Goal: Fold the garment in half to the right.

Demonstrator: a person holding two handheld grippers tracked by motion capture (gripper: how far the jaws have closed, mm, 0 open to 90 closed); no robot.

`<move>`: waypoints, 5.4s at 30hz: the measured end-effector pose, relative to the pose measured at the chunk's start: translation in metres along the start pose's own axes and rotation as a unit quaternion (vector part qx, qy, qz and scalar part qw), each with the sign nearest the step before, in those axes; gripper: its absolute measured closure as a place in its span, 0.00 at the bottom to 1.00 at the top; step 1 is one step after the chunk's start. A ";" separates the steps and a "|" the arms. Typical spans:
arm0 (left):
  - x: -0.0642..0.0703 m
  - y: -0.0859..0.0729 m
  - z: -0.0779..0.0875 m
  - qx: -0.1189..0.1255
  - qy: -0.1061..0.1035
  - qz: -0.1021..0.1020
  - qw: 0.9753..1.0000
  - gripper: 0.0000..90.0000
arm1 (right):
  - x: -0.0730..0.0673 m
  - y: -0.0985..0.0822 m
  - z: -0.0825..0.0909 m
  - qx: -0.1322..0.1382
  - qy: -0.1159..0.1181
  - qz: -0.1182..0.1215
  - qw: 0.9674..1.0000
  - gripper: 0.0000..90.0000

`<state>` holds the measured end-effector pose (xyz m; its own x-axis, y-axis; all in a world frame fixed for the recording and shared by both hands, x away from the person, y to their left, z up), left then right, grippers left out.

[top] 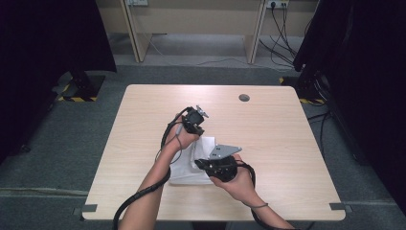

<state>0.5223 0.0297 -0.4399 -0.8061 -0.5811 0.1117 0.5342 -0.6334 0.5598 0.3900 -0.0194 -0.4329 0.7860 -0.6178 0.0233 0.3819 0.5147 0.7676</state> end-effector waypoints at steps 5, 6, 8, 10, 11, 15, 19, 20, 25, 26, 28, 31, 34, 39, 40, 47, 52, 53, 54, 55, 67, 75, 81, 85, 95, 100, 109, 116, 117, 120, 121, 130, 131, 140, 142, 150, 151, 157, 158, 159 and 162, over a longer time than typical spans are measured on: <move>0.003 0.003 -0.003 -0.001 -0.001 -0.002 1.000 0.91 | 0.001 -0.002 0.000 -0.002 0.000 -0.001 1.000 0.93; 0.003 0.003 -0.003 -0.001 -0.001 -0.003 1.000 0.91 | 0.001 -0.002 0.000 -0.002 0.000 0.000 1.000 0.93; 0.004 0.004 -0.004 -0.001 -0.001 -0.004 1.000 0.91 | 0.001 -0.002 0.001 -0.001 0.000 0.000 1.000 0.93; 0.005 0.004 -0.005 -0.002 -0.001 -0.005 1.000 0.91 | 0.002 -0.002 0.003 0.001 -0.001 -0.001 1.000 0.93; 0.005 0.004 -0.006 -0.003 -0.001 -0.005 1.000 0.91 | 0.002 -0.002 0.004 0.002 -0.001 -0.001 1.000 0.93; 0.007 0.005 -0.008 -0.006 -0.001 -0.008 1.000 0.90 | 0.004 -0.004 0.005 0.000 -0.005 0.001 1.000 0.93; 0.009 0.006 -0.012 -0.006 -0.002 -0.009 1.000 0.90 | 0.006 -0.008 0.004 -0.007 -0.005 -0.001 1.000 0.93; 0.009 0.006 -0.013 -0.007 -0.003 -0.010 1.000 0.90 | 0.006 -0.010 0.003 -0.007 -0.005 -0.001 1.000 0.93; 0.010 0.006 -0.017 -0.009 -0.003 -0.010 1.000 0.90 | 0.008 -0.013 0.004 -0.010 -0.006 -0.004 1.000 0.93; 0.011 0.006 -0.018 -0.009 -0.004 -0.010 1.000 0.90 | 0.008 -0.014 0.004 -0.011 -0.006 -0.005 1.000 0.93; 0.012 0.007 -0.019 -0.009 -0.003 -0.010 1.000 0.90 | 0.008 -0.015 0.004 -0.013 -0.007 -0.005 1.000 0.92; 0.013 0.009 -0.020 -0.010 -0.004 -0.011 1.000 0.89 | 0.009 -0.017 0.004 -0.014 -0.007 -0.005 1.000 0.92; 0.014 0.011 -0.022 -0.006 -0.003 -0.013 1.000 0.89 | 0.010 -0.019 0.004 -0.016 -0.009 -0.006 1.000 0.92; 0.016 0.011 -0.025 -0.010 -0.003 -0.014 1.000 0.89 | 0.012 -0.021 0.005 -0.019 -0.011 -0.005 1.000 0.91; 0.016 0.012 -0.025 -0.009 -0.004 -0.013 1.000 0.89 | 0.012 -0.022 0.006 -0.019 -0.012 -0.005 1.000 0.91; 0.018 0.013 -0.027 -0.011 -0.004 -0.015 1.000 0.88 | 0.014 -0.025 0.006 -0.025 -0.015 -0.002 1.000 0.91; 0.019 0.014 -0.029 -0.011 -0.005 -0.015 1.000 0.88 | 0.014 -0.028 0.006 -0.030 -0.016 0.000 0.999 0.91; 0.019 0.014 -0.029 -0.011 -0.005 -0.015 1.000 0.88 | 0.014 -0.028 0.006 -0.030 -0.016 0.000 0.999 0.91; 0.019 0.014 -0.029 -0.011 -0.005 -0.015 1.000 0.88 | 0.014 -0.029 0.006 -0.031 -0.015 -0.001 0.999 0.91; 0.020 0.014 -0.030 -0.011 -0.005 -0.015 1.000 0.87 | 0.014 -0.029 0.006 -0.031 -0.015 0.000 0.999 0.91; 0.022 0.018 -0.034 -0.010 -0.007 -0.014 1.000 0.86 | 0.018 -0.033 0.008 -0.038 -0.018 0.004 0.999 0.90; 0.024 0.019 -0.037 -0.009 -0.009 -0.012 1.000 0.85 | 0.020 -0.037 0.008 -0.043 -0.021 0.002 0.999 0.88; 0.024 0.019 -0.038 -0.008 -0.008 -0.010 1.000 0.84 | 0.021 -0.039 0.009 -0.045 -0.022 0.000 0.999 0.87; 0.024 0.020 -0.039 -0.007 -0.007 -0.008 1.000 0.84 | 0.023 -0.039 0.010 -0.046 -0.024 -0.001 0.999 0.86; 0.026 0.024 -0.042 0.000 -0.005 -0.005 1.000 0.80 | 0.028 -0.045 0.013 -0.055 -0.027 -0.004 0.998 0.83; 0.028 0.027 -0.043 0.003 -0.004 -0.006 1.000 0.78 | 0.032 -0.047 0.015 -0.058 -0.031 -0.007 0.998 0.81; 0.024 0.032 -0.035 0.015 0.004 -0.003 1.000 0.75 | 0.044 -0.047 0.023 -0.055 -0.041 -0.022 0.997 0.74; 0.014 0.027 -0.022 0.012 0.016 0.001 1.000 0.74 | 0.047 -0.032 0.031 -0.030 -0.040 -0.033 0.998 0.73; 0.013 0.026 -0.021 0.009 0.019 0.001 1.000 0.74 | 0.046 -0.030 0.031 -0.030 -0.037 -0.033 0.998 0.73; 0.008 0.020 -0.017 0.004 0.024 0.002 1.000 0.74 | 0.037 -0.026 0.029 -0.027 -0.021 -0.030 0.999 0.72; 0.007 0.019 -0.016 0.003 0.025 0.002 1.000 0.74 | 0.033 -0.025 0.028 -0.027 -0.012 -0.030 0.999 0.71; 0.004 0.005 -0.016 -0.015 0.026 0.001 1.000 0.73 | 0.010 -0.032 0.013 -0.063 0.011 -0.004 0.998 0.66; 0.005 0.004 -0.018 -0.017 0.024 -0.001 1.000 0.73 | 0.011 -0.034 0.011 -0.066 0.000 0.002 0.998 0.72; 0.013 0.001 -0.032 -0.032 0.020 -0.019 0.999 0.72 | 0.025 -0.042 0.017 -0.074 -0.043 0.006 0.996 0.92; 0.013 0.001 -0.032 -0.032 0.020 -0.019 0.999 0.71 | 0.028 -0.046 0.023 -0.078 -0.049 0.010 0.996 0.92; 0.023 0.009 -0.043 -0.036 0.020 -0.035 0.999 0.70 | 0.028 -0.055 0.030 -0.092 -0.057 0.028 0.994 0.92; 0.024 0.011 -0.044 -0.033 0.020 -0.037 0.999 0.70 | 0.028 -0.055 0.030 -0.092 -0.057 0.028 0.994 0.90; 0.025 0.014 -0.044 -0.031 0.021 -0.037 0.999 0.70 | 0.033 -0.047 0.037 -0.081 -0.065 0.025 0.994 0.89; 0.025 0.014 -0.044 -0.031 0.021 -0.037 0.999 0.70 | 0.032 -0.052 0.035 -0.099 -0.064 0.034 0.992 0.89; 0.026 0.013 -0.046 -0.028 0.021 -0.035 0.999 0.70 | 0.032 -0.052 0.035 -0.099 -0.064 0.034 0.992 0.89; 0.027 0.013 -0.048 -0.029 0.021 -0.037 0.999 0.69 | 0.029 -0.060 0.034 -0.117 -0.061 0.046 0.990 0.89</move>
<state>0.5197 -0.0182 -0.4688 -0.8331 -0.5519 0.0377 0.4891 -0.7030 0.5162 0.3732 -0.0883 -0.4565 0.7635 -0.6220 0.1739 0.4256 0.6871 0.5889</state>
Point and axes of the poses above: each handheld gripper's, and its own axes: z roughly backward along the jaws, y roughly out of its top, x roughly to its right, the point moved 9 cm from there along -z, roughly forward along the jaws, and after that the axes turned 9 degrees about -y, right-handed, at the moved point
